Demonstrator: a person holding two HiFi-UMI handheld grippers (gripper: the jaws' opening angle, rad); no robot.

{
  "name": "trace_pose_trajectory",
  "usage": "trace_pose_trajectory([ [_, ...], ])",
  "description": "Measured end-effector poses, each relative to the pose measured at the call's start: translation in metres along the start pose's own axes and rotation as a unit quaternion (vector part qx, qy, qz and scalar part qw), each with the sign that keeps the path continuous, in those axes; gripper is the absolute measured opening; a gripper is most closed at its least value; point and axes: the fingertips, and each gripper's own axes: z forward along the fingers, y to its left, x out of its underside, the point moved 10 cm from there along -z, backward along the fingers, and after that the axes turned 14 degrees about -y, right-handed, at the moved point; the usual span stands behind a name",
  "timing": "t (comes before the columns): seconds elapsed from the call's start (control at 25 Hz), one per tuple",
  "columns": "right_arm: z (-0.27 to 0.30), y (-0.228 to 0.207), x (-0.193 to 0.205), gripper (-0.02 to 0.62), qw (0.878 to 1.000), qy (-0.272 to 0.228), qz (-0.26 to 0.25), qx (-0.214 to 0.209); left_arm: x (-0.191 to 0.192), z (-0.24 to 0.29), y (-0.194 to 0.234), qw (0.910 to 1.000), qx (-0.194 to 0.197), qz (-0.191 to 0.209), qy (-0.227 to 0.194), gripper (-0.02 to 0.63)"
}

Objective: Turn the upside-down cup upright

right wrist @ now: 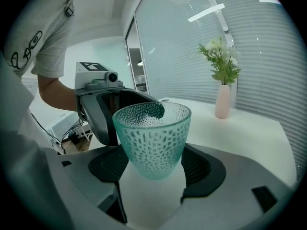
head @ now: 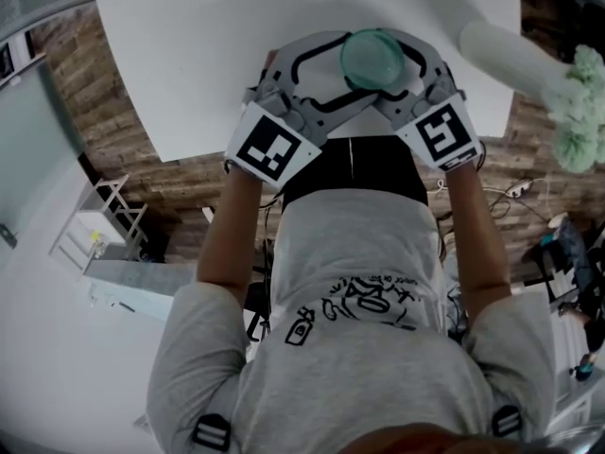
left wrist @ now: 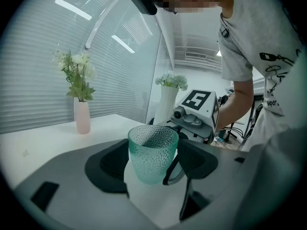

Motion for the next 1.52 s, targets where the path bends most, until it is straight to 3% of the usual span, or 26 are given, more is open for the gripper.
trace_pose_trajectory([
  [0.2,0.006,-0.004,0.005,0.345,1.0,0.016,-0.019,-0.012,0.009,0.0,0.004,1.0,-0.001,0.003,0.001,0.321],
  [1.52,0.013,-0.011,0.022,0.345,0.999,0.021,-0.026,-0.011,0.032,0.004,0.006,0.9997,-0.012,0.019,-0.011,0.321],
])
